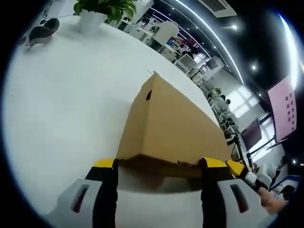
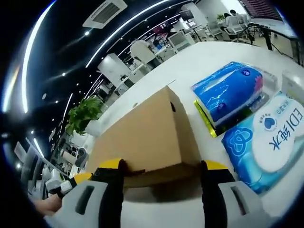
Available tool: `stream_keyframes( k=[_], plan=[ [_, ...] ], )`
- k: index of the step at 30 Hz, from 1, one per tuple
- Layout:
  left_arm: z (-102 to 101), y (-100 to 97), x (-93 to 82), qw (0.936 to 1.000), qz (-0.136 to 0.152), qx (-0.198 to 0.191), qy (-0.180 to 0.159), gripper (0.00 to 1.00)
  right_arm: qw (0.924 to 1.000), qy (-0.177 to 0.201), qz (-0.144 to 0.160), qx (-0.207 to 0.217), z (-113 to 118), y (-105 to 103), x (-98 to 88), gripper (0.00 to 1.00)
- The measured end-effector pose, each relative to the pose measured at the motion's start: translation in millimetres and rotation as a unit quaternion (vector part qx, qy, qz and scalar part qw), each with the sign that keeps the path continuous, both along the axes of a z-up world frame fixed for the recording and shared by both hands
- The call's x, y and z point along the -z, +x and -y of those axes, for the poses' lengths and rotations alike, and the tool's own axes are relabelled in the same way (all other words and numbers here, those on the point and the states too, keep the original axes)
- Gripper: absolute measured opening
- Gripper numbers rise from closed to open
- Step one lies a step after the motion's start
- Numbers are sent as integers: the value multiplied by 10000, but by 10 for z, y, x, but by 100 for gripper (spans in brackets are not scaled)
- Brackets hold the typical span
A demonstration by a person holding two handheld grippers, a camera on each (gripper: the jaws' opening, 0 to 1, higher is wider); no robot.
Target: Operate the shoe box by opening the lid, removing the specified soft item, and placing it in the target area until the item is outside and the box remains undamaged.
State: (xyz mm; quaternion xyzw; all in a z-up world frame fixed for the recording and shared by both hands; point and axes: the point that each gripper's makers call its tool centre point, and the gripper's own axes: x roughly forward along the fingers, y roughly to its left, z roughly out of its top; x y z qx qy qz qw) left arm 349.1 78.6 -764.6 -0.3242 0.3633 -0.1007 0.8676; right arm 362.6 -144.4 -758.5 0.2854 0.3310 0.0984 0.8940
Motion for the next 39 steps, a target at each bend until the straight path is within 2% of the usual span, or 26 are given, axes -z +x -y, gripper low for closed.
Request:
stream_keyframes(
  k=[2,4,6,9,11,13,16,18,20,23,24,27,29,31,32,36,39],
  plan=[
    [-2,1,-10,10000,-59,36,-30,72,10000,-39,30,-70,-1,4,-22,64],
    [-5,-7,-12,9999,-120,80,-61,72,9981,-416,181,-409,-10,6,-73,62],
    [-22,-5,-63,9999,-29,34,-127,72,9939,-722,398,-737,-62,14,-157,66],
    [-29,-6,-136,9998,82,41,-174,78,9900,-893,613,-906,-80,42,-260,69],
    [-19,-8,-188,9996,178,99,-189,81,9883,-975,652,-972,-73,50,-286,70],
    [-12,-4,-227,9991,309,256,-107,87,9818,-1261,806,-1166,-44,66,-319,70],
    [-19,-25,-240,9951,524,681,487,91,9645,-1836,932,-1655,-26,46,-322,71],
    [22,-35,-278,9897,718,996,737,90,9409,-2420,1146,-2075,-8,43,-350,72],
    [19,-54,-290,9847,774,1190,1015,87,9282,-2649,1210,-2316,-17,23,-357,72],
    [24,-54,-334,9702,1074,1537,1538,82,9095,-2975,1307,-2593,-26,12,-351,72],
    [25,-56,-332,9679,1099,1597,1599,81,9091,-2976,1313,-2605,-39,7,-348,72],
    [57,-74,-319,9509,1231,1976,2037,81,9089,-2959,1297,-2636,-44,6,-336,72],
    [57,-72,-304,9431,1240,2093,2266,81,9103,-2954,1292,-2596,-31,19,-331,72],
    [35,-61,-282,9382,1194,2117,2463,80,9114,-2977,1255,-2550,-5,32,-317,71],
    [30,-45,-270,9333,1224,2162,2592,80,9126,-2987,1215,-2514,14,37,-306,70],
    [46,-31,-234,9331,1169,2195,2596,71,9108,-3075,1157,-2498,41,49,-261,66],
    [39,-17,-153,9303,1093,2252,2682,68,9082,-3119,1118,-2555,26,41,-235,65]
  ],
)
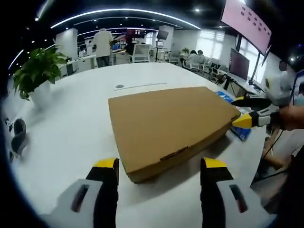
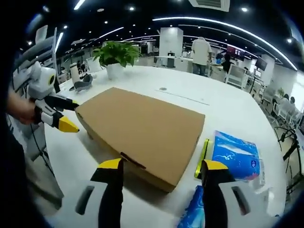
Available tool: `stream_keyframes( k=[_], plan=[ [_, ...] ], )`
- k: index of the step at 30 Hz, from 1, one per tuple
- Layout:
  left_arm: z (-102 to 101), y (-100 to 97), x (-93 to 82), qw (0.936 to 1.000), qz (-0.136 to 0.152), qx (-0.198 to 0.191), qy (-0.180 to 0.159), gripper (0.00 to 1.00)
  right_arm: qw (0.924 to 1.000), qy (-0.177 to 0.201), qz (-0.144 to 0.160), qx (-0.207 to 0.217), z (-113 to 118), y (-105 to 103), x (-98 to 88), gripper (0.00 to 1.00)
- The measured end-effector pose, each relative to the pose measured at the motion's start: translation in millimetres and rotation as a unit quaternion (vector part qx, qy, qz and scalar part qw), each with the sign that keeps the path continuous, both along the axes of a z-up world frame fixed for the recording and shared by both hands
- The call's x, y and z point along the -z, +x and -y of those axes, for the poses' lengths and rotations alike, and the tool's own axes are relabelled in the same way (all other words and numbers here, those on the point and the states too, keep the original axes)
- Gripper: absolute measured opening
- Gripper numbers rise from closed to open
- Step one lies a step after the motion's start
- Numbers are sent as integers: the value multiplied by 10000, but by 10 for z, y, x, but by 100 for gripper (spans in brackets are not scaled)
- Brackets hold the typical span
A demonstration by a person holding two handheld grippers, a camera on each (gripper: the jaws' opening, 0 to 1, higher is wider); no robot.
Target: Operate the shoe box by opening the lid, removing the specified soft item, and placing it in the target area until the item is outside and the box remains undamaged.
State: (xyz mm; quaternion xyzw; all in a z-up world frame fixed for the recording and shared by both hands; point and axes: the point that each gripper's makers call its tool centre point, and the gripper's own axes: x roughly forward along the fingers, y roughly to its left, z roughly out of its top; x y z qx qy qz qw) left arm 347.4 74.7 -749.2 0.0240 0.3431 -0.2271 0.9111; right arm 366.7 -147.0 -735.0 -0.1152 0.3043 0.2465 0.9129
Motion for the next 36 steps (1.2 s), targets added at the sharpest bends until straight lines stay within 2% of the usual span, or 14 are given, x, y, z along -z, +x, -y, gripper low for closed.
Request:
stream_keyframes(
  k=[9,14,16,17,18,36],
  plan=[
    [4,48,82,9998,-155,-123,-25,67,9999,95,-131,-55,-74,-11,36,58],
    [-5,37,92,9997,-151,-90,156,64,9999,96,-112,-61,-78,-8,34,57],
    [-34,55,97,9995,-134,-200,210,60,9999,96,-108,-64,-77,-9,34,57],
    [-71,85,96,9987,-93,-419,286,57,9999,102,-99,-65,-75,-9,32,57],
    [-31,63,102,9992,-125,-247,295,57,9999,110,-96,-56,-76,-14,31,57],
    [23,-101,103,9992,-170,-268,231,57,9998,142,-119,-47,7,-173,22,55]
  ],
)
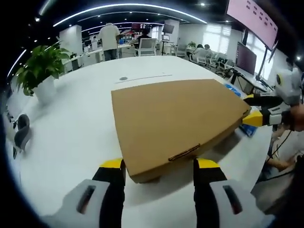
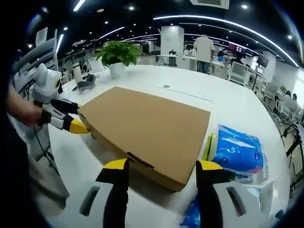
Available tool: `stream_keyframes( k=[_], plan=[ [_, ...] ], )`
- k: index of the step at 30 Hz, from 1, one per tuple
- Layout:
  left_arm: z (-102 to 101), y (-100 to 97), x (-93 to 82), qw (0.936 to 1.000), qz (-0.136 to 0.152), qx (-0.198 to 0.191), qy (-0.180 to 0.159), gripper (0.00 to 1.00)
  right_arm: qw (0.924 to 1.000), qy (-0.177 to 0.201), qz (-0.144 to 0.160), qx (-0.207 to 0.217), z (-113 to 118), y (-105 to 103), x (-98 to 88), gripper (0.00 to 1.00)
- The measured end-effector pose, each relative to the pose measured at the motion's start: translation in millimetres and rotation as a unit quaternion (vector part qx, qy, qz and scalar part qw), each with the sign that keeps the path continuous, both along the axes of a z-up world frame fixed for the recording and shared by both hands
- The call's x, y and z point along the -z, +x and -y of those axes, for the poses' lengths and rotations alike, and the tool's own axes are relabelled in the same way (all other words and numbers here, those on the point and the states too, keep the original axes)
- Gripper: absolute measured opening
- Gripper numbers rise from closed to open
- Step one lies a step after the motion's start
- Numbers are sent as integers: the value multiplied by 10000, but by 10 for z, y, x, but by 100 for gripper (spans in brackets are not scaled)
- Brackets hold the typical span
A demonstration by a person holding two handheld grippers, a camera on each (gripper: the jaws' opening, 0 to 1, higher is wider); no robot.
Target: Operate the shoe box by opening the lid, removing the specified soft item, and placing it in the target area until the item is outside and the box remains undamaged.
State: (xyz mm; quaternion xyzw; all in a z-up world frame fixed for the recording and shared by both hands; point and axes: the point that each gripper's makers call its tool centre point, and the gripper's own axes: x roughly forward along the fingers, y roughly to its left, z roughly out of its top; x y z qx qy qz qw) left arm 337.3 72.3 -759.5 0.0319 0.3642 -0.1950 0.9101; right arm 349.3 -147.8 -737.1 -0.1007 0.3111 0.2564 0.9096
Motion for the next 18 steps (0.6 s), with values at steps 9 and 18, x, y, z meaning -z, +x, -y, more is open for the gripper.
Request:
stream_keyframes(
  k=[9,18],
  plan=[
    [39,-108,-9,10000,-13,80,8,57,10000,-42,-45,-12,37,-119,-2,54],
    [56,-194,-15,9999,-46,115,-46,56,9999,-127,-68,-83,69,-166,1,54]
  ],
)
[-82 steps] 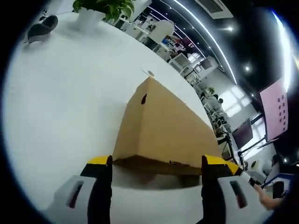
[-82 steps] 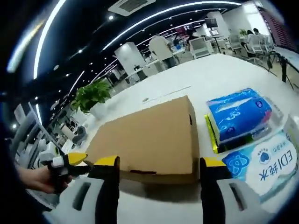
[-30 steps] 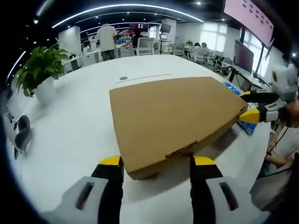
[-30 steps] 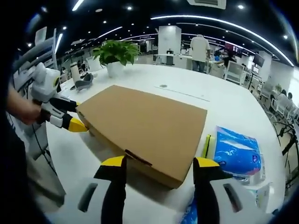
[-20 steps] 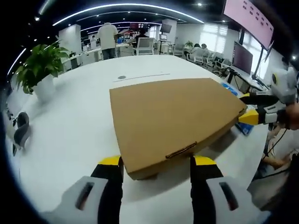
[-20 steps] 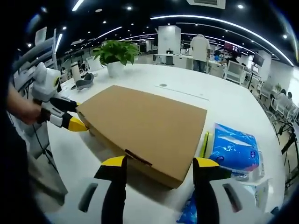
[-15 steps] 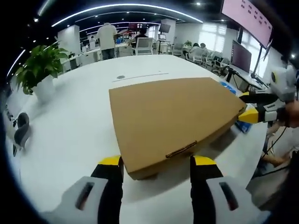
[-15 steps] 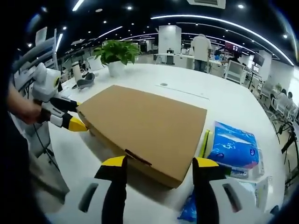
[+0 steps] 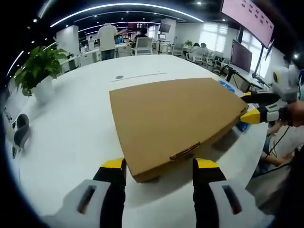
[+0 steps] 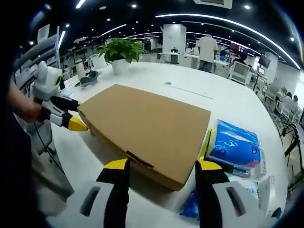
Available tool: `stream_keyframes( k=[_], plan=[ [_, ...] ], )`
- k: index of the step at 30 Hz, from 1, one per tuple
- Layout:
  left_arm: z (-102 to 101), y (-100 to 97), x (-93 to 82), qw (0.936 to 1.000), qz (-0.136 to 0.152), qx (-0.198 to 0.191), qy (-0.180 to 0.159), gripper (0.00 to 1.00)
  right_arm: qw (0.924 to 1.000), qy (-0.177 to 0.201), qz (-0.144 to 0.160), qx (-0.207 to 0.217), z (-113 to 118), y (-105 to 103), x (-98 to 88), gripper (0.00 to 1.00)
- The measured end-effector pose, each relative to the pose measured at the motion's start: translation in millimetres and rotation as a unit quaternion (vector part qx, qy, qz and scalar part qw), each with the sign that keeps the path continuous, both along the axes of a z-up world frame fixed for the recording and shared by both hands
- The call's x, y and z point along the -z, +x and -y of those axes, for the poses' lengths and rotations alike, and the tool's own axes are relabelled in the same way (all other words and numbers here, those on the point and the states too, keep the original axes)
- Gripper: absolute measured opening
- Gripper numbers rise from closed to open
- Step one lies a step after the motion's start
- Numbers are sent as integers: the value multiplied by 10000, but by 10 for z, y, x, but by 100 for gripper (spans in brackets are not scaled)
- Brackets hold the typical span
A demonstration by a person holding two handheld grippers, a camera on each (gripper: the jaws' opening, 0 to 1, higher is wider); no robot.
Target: Operate the shoe box by opening the lid, removing the specified soft item, and placing it in the target area until the item is outside and the box remains undamaged.
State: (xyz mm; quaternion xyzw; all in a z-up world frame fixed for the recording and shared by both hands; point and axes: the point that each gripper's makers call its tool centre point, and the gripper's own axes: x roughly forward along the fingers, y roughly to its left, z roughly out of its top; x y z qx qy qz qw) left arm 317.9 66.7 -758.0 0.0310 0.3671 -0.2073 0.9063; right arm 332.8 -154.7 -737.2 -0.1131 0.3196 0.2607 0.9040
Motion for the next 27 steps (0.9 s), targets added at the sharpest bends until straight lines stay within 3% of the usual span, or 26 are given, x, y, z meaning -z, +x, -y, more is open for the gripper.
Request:
stream_keyframes(
  k=[22,27],
  plan=[
    [-13,39,-9,9999,-74,-38,-129,56,10000,-19,13,7,9,-3,24,53],
    [-19,55,-52,9999,33,10,-107,56,10000,-17,-14,-9,12,-4,12,52]
  ],
)
